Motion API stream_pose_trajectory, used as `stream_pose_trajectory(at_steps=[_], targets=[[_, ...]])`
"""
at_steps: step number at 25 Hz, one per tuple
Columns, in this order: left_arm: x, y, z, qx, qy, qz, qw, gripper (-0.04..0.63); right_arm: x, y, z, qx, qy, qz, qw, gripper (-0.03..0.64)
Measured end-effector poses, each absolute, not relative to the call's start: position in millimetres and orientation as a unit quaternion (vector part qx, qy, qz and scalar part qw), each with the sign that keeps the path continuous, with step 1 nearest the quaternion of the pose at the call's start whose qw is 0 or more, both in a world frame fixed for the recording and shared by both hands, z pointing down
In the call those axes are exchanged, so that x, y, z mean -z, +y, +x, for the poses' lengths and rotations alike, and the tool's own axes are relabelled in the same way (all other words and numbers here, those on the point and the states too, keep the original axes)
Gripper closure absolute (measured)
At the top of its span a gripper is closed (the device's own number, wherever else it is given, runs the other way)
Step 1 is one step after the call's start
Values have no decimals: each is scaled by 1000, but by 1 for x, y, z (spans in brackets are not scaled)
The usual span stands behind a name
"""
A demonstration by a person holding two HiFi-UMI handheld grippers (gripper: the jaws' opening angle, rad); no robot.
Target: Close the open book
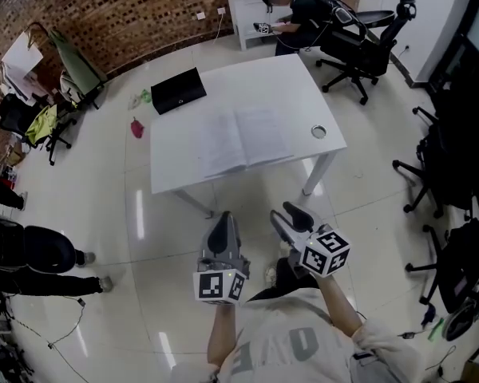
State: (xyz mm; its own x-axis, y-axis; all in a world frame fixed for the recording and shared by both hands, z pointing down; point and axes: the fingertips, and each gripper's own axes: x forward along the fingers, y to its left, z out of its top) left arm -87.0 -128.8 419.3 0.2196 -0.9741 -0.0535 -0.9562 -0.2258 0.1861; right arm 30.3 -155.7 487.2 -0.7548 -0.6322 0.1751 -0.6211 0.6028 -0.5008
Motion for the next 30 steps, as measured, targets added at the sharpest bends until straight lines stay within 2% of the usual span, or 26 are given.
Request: stream_pose_trajectory(at_steps=[6,11,16,24,27,29,30], targets=[[-441,-205,-87,78,-626,774,52,577,-514,-216,15,285,903,-321,-20,423],[-432,-246,-81,110,-619,775,59,577,-507,-260,8,289,910,-297,7,451],[-437,-274,-83,91,-633,767,47,577,-516,-290,3,280,917,-285,11,451],[-460,-292,-98,73,-636,764,79,578,-544,-307,-7,353,888,-293,19,448],[-465,-298,-108,66,-636,764,85,578,-565,-315,-13,385,870,-308,16,430],[-476,-302,-113,51,-633,768,84,577,-584,-324,-15,395,858,-330,9,380],[-482,-304,-114,38,-630,772,82,577,-595,-328,-17,404,850,-337,5,376]])
